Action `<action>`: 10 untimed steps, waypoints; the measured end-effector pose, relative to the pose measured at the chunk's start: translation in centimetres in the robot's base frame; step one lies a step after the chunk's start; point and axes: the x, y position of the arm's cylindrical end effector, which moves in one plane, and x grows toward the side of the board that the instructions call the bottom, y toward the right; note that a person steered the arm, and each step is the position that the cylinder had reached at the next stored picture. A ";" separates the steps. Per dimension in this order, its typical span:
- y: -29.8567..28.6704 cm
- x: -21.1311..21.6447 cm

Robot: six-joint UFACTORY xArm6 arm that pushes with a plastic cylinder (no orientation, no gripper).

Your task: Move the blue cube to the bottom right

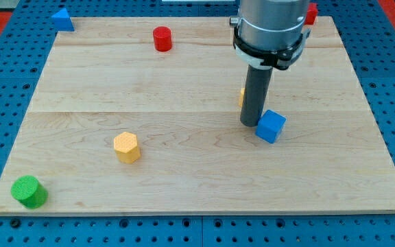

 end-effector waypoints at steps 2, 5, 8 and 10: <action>0.6 -3.4; 1.6 1.7; 6.0 2.7; 6.7 0.1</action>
